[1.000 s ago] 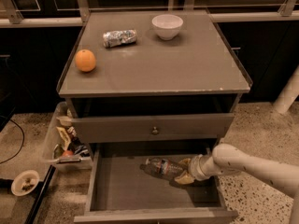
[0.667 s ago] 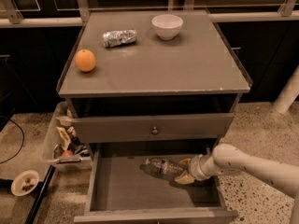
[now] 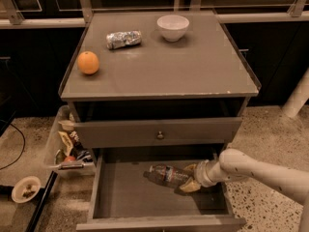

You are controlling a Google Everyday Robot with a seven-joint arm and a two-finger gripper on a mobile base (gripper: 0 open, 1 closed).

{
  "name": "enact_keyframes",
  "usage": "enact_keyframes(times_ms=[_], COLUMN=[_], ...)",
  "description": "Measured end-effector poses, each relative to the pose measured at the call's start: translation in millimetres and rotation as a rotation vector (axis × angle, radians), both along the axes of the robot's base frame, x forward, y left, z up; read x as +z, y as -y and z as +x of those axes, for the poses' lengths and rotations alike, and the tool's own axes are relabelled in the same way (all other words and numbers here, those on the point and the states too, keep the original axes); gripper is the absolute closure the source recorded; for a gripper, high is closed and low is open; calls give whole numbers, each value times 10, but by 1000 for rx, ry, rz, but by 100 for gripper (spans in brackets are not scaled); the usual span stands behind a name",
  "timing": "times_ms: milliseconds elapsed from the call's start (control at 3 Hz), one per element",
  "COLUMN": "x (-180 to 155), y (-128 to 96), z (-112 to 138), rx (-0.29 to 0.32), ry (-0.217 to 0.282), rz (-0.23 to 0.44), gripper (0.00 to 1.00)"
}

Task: Place water bottle into middle drawer

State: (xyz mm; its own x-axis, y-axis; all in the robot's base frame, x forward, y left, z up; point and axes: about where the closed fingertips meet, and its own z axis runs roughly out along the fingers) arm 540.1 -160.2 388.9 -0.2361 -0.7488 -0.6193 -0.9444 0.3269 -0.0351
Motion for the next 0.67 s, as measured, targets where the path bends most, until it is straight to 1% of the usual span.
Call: enact_keyframes(times_ms=[333,667], x=[0,0], y=[0,-1], z=[0,0], rx=[0,0], ry=[0,0], rz=[0,0], gripper=[13,0])
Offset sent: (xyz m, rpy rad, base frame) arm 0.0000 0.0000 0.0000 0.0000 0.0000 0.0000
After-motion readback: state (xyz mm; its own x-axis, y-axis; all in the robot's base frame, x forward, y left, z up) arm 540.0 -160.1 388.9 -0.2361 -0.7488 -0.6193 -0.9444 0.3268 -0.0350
